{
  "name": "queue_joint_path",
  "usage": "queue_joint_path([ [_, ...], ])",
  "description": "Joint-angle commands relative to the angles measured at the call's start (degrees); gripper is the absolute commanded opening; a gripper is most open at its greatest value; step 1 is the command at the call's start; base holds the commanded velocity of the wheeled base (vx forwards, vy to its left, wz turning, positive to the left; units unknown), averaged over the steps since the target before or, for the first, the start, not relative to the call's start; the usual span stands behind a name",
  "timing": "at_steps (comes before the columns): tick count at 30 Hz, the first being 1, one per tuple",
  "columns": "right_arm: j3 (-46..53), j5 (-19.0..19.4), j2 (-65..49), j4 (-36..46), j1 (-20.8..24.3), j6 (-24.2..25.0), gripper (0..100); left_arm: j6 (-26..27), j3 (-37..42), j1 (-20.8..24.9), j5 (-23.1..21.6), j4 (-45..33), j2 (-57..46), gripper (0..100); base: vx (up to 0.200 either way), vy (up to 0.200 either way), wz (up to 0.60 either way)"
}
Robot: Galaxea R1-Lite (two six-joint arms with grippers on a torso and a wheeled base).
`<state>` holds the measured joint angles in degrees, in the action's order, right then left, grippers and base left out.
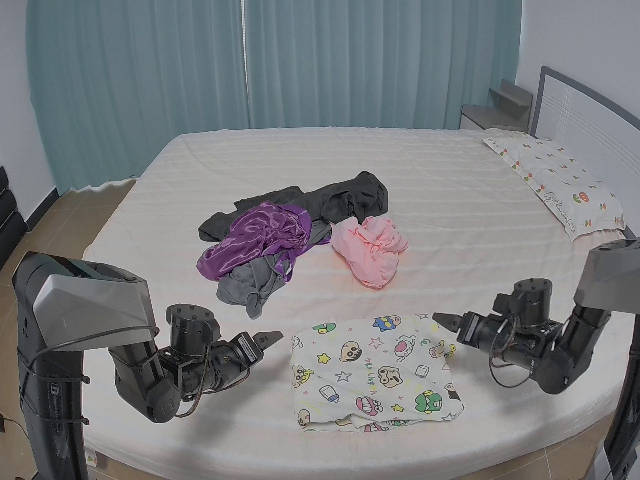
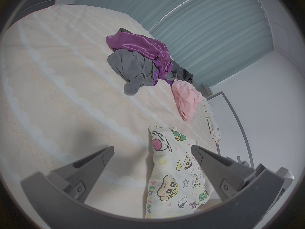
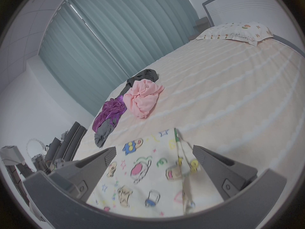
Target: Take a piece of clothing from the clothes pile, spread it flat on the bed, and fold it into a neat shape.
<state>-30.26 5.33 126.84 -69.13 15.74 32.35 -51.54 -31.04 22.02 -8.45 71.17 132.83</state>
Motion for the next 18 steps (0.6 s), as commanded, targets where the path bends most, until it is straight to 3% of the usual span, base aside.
queue_joint_path([
  [1,-14.22,1.62,12.29,9.02,-0.09,0.17,100,0.04,0.1,0.22,0.1,2.31,1.29,100,0.0,0.0,0.0],
  [14,-17.29,2.67,13.96,10.86,0.43,0.08,100,0.04,0.19,0.22,0.1,3.19,1.64,100,0.0,0.0,0.0],
  [15,-18.35,2.58,14.49,11.04,0.7,0.08,0,0.13,0.19,0.22,0.1,3.19,1.64,100,0.0,0.0,0.0],
  [18,-18.87,2.32,14.4,11.48,0.7,0.25,0,0.13,0.19,0.13,0.19,3.19,1.64,100,0.0,0.0,0.0],
])
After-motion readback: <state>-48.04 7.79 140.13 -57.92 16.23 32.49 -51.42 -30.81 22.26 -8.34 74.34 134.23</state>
